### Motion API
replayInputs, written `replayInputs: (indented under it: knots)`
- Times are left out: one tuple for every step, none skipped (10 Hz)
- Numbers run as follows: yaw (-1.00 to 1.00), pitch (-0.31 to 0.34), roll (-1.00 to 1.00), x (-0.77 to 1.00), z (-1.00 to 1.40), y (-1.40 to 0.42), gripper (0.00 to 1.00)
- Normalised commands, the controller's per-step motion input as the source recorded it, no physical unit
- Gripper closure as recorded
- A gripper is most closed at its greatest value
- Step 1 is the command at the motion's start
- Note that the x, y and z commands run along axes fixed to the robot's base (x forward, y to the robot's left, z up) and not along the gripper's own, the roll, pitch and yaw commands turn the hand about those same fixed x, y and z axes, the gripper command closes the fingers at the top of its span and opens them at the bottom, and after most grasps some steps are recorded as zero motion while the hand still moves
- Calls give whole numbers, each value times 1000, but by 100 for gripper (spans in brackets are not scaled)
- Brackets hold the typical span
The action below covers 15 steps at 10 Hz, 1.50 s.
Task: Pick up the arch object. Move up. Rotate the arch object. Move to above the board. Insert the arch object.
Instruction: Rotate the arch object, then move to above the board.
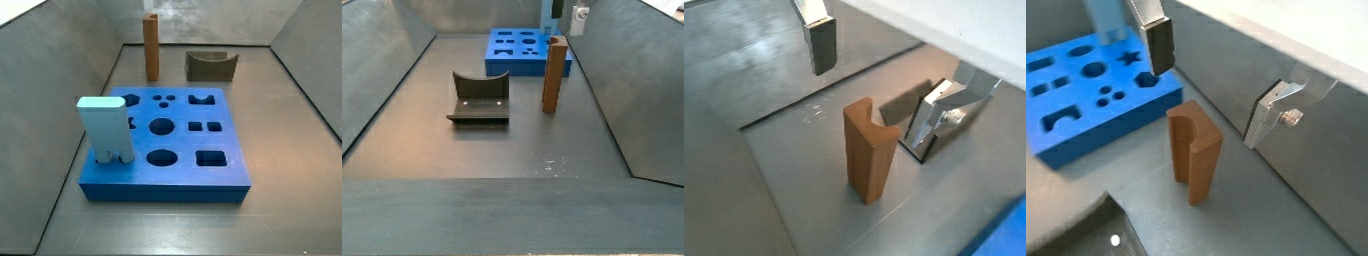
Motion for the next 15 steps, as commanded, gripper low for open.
replayInputs:
  knots:
    - [-692,30,-58,30,-25,18,0]
    - [-381,29,-57,31,-23,18,0]
    - [-185,28,-57,0,-1000,0,0]
    - [-117,15,-55,11,-1000,2,0]
    - [-82,-9,-44,25,-1000,7,0]
    - [-60,-28,-25,17,-942,17,0]
    - [-52,-41,-10,11,-785,22,0]
    - [-47,-46,3,12,-575,24,0]
    - [-44,-46,12,12,-425,23,0]
    - [-42,-49,23,13,-280,24,0]
    - [-39,-46,35,0,0,0,100]
    - [-354,-116,-193,-73,1000,-57,100]
    - [-340,-106,-195,-77,1000,-55,100]
    - [-255,-81,-205,-81,1000,-49,100]
    - [-158,-46,-216,-76,1000,-44,100]
